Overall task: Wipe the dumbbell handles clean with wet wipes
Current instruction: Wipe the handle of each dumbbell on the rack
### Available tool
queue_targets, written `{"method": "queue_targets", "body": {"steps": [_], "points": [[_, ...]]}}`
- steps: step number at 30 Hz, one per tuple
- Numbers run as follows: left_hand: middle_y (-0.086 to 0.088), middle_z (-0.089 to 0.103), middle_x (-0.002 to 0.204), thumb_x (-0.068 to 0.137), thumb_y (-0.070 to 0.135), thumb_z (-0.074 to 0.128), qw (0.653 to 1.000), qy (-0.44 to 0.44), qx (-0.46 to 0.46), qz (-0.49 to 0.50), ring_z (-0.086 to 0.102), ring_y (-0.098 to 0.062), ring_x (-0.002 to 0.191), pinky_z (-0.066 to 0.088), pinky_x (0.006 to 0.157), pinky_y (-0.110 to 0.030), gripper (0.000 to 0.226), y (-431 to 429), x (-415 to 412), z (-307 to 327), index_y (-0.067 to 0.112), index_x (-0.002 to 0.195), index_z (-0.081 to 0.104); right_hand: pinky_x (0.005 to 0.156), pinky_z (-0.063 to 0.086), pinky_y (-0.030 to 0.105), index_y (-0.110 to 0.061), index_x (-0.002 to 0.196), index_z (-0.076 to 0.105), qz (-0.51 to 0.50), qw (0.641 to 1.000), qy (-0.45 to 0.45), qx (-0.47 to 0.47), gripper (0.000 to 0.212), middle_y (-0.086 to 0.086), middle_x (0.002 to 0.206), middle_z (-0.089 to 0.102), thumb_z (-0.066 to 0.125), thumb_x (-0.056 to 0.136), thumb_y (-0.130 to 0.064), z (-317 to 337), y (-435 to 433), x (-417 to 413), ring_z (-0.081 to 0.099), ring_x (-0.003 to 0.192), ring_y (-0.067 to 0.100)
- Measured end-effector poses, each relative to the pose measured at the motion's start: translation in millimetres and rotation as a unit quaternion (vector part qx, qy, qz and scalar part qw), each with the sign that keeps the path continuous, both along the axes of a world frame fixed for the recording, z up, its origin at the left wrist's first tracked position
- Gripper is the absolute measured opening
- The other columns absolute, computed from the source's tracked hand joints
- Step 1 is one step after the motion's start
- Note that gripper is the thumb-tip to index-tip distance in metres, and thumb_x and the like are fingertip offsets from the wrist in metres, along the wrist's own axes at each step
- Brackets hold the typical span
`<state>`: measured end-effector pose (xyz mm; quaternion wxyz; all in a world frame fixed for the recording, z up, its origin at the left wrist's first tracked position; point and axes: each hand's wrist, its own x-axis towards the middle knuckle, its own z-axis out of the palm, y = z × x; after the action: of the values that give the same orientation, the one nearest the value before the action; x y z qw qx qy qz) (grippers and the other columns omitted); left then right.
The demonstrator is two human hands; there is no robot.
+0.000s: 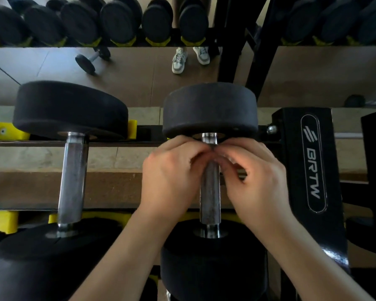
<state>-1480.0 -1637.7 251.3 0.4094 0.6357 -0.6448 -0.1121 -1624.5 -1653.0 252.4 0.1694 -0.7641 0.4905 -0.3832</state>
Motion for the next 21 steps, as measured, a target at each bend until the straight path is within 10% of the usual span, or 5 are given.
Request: {"method": "queue_targets", "body": {"steps": [7, 16, 21], "points": [[0.011, 0.069, 0.077, 0.083, 0.02, 0.071, 0.995, 0.031, 0.049, 0.079, 0.062, -0.005, 0.07, 0.05, 0.063, -0.026, 0.004, -6, -5, 7, 0.023, 0.083, 0.072, 0.065, 0.053, 0.028, -0.007, 0.089, 0.075, 0.006, 0.999, 0.025, -0.046, 0.007, 0.003, 0.089, 0.069, 0.069, 0.084, -0.006, 2, -16, 6, 0.065, 0.076, 0.013], [0.015, 0.065, 0.065, 0.072, 0.033, 0.081, 0.875, 0.041, 0.479, -0.061, 0.061, 0.0, 0.069, 0.049, 0.066, -0.022, 0.017, 43, 11, 20, 0.028, 0.063, 0.067, 0.076, 0.056, 0.023, -0.031, 0.082, 0.074, 0.254, 0.889, 0.128, 0.359, 0.013, -0.017, 0.086, 0.067, 0.074, 0.082, -0.018, 26, 16, -25, 0.064, 0.082, -0.004], [0.019, 0.065, 0.067, 0.078, 0.031, 0.076, 0.938, 0.109, 0.33, 0.002, 0.059, 0.005, 0.067, 0.043, 0.055, -0.011, 0.012, 35, 9, 20, 0.03, 0.071, 0.067, 0.072, 0.051, 0.017, -0.022, 0.088, 0.072, 0.167, 0.968, 0.083, 0.165, 0.008, -0.014, 0.083, 0.062, 0.069, 0.085, -0.015, 24, 1, -10, 0.06, 0.075, 0.0]]}}
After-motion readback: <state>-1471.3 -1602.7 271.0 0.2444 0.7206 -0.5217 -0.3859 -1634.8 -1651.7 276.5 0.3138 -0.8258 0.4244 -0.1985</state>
